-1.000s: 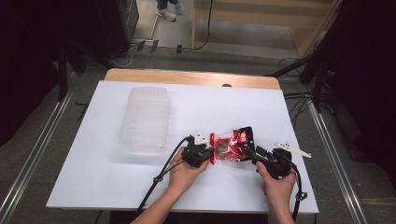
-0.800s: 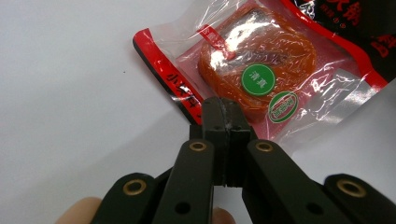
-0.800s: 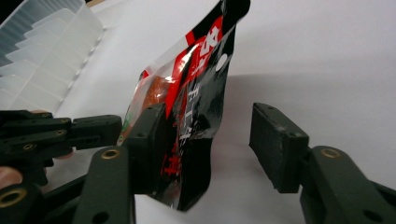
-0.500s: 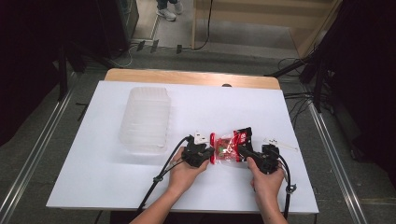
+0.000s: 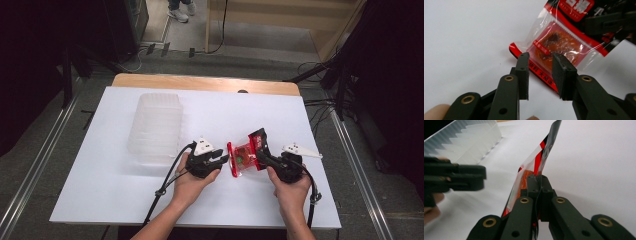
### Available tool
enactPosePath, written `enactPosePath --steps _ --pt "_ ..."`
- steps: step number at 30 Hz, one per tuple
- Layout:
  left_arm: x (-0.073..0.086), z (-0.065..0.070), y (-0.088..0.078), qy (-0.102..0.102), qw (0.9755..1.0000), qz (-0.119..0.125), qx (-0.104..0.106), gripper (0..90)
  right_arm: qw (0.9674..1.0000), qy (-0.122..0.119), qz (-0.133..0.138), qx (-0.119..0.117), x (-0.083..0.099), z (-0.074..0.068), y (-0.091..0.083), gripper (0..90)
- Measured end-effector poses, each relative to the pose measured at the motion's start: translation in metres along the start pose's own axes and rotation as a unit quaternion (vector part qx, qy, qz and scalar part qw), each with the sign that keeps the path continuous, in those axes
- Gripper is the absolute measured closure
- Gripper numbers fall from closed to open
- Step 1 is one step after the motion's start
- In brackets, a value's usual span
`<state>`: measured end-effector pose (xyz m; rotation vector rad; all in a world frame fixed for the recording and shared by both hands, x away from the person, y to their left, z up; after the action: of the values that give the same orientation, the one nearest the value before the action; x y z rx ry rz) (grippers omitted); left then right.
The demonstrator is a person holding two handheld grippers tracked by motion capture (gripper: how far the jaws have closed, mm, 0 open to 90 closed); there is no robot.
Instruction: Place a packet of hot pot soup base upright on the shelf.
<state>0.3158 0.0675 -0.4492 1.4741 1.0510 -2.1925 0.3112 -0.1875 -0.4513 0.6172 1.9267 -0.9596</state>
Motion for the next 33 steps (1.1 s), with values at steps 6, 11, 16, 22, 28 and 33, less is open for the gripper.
enactPosePath --steps 6,11,16,22,28,33 --pt "-0.014 -0.009 -0.036 0.0 0.9992 0.04 -0.008 47.3 0.9978 -0.066 0.005 0.011 -0.016 -0.008 -0.005 90.0" --pt "-0.022 -0.021 -0.063 0.002 0.9978 0.063 -0.022 37.1 0.9954 -0.094 0.005 0.018 -0.025 -0.011 -0.006 90.0" --pt "-0.024 -0.033 -0.082 0.0 0.9964 0.07 -0.048 15.7 0.9945 -0.103 0.012 0.015 -0.035 -0.01 -0.006 90.0" --pt "-0.023 -0.048 -0.102 -0.012 0.9941 0.077 -0.075 1.9 0.9927 -0.12 0.016 0.004 -0.044 -0.011 -0.003 90.0" --pt "-0.02 -0.06 -0.121 -0.017 0.9925 0.081 -0.09 0.0 0.9908 -0.133 0.018 -0.017 -0.052 -0.011 0.004 90.0" --pt "-0.02 -0.07 -0.142 -0.023 0.9898 0.099 -0.099 0.0 0.9862 -0.158 0.029 -0.038 -0.056 -0.015 0.013 90.0"
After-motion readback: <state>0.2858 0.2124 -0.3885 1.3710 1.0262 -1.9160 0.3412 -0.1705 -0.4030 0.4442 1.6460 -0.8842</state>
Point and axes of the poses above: each handheld gripper's, and its own axes: y roughly forward along the jaws, x roughly out of its underside, z roughly to its right, the point moved 2 cm from there along y, roughly forward along the jaws, and after that the axes turned 6 degrees about z, right-handed, at the moved point
